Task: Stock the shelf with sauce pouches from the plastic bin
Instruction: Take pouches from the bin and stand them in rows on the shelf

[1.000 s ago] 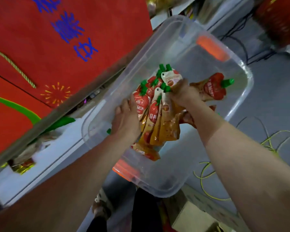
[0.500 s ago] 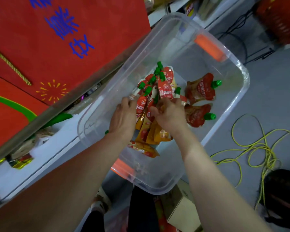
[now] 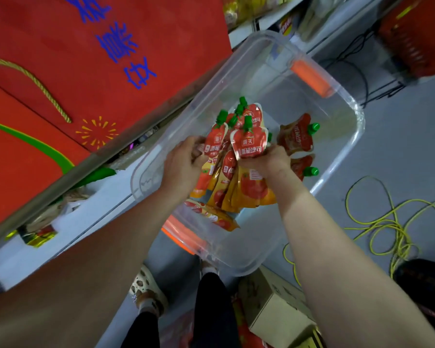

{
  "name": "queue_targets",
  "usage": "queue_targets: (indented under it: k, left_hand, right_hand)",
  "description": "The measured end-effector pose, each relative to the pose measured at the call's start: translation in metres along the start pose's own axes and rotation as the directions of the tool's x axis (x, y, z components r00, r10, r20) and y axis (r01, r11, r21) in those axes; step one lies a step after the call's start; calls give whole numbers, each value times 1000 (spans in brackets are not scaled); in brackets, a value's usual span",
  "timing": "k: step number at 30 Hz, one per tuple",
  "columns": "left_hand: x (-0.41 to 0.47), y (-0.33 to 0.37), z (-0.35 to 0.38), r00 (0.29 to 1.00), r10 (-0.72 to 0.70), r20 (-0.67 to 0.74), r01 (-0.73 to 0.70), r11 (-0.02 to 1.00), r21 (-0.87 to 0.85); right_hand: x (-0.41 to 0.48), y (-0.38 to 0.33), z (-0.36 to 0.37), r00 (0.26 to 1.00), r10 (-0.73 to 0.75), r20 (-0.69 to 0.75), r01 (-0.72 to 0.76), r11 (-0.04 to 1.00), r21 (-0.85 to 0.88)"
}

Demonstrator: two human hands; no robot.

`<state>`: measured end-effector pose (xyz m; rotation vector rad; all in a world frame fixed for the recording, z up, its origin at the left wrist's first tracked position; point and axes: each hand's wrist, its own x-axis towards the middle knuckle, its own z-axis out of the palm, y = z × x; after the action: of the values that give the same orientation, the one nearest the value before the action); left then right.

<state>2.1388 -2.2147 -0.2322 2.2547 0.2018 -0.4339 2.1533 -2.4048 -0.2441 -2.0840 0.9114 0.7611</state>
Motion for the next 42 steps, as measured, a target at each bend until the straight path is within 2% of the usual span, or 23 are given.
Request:
queue_targets:
  k: [4,7,9,11,13,14,16,20,24,28,31,36,39,42]
  left_hand:
    - [-26,20,-33,994,52,91,-44,995,-95]
    - [-55,41,-64,995,14,96,18,944,-329]
    - [-77,54,-90,987,-71,146,143,808,-572]
    - [-100,59,-116,968,-124,217,247,619,-746]
    - [-125,61,-145,954,-148,259,298,458,-837]
    - [-139,63,-161,951,-156,267,308,422,-853]
    - [-169,63,-194,958,-149,244,285,447,-848]
    - [-225,50,-267,987,-133,91,148,530,-835]
    - [-275,36,-342,991,-107,-81,-10,544,-839]
    - [-319,32,-407,956,-50,-288,-209,574,-792]
    - [-351,31,-458,913,-6,-408,-326,590,-739]
    - [-382,34,-527,805,31,-592,-519,520,-679]
    - [-381,29,-563,703,-22,-711,-616,481,-624]
    - [-369,22,-597,588,-97,-803,-688,462,-559]
  right_hand:
    - [-42,9,-5,994,-104,-24,106,921,374]
    - [-79,4,-16,978,-200,-54,203,871,447]
    - [-113,-7,-28,963,-253,-93,266,833,485]
    - [-152,-23,-37,936,-330,-121,346,802,488]
    - [-195,-42,-39,907,-400,-130,409,765,497]
    - [-216,-51,-38,890,-438,-130,438,740,510]
    - [-259,-71,-30,864,-490,-117,466,691,552]
    - [-341,-109,-7,803,-592,-74,492,588,641]
    - [-412,-143,14,662,-748,-36,601,503,621]
    - [-474,-183,22,532,-845,-61,709,405,578]
    - [-525,-219,23,409,-908,-88,771,292,566]
    - [-591,-285,16,206,-975,-79,842,135,522]
    - [-610,-338,17,139,-989,-58,873,95,479]
    - [-612,-395,22,117,-993,6,892,107,440]
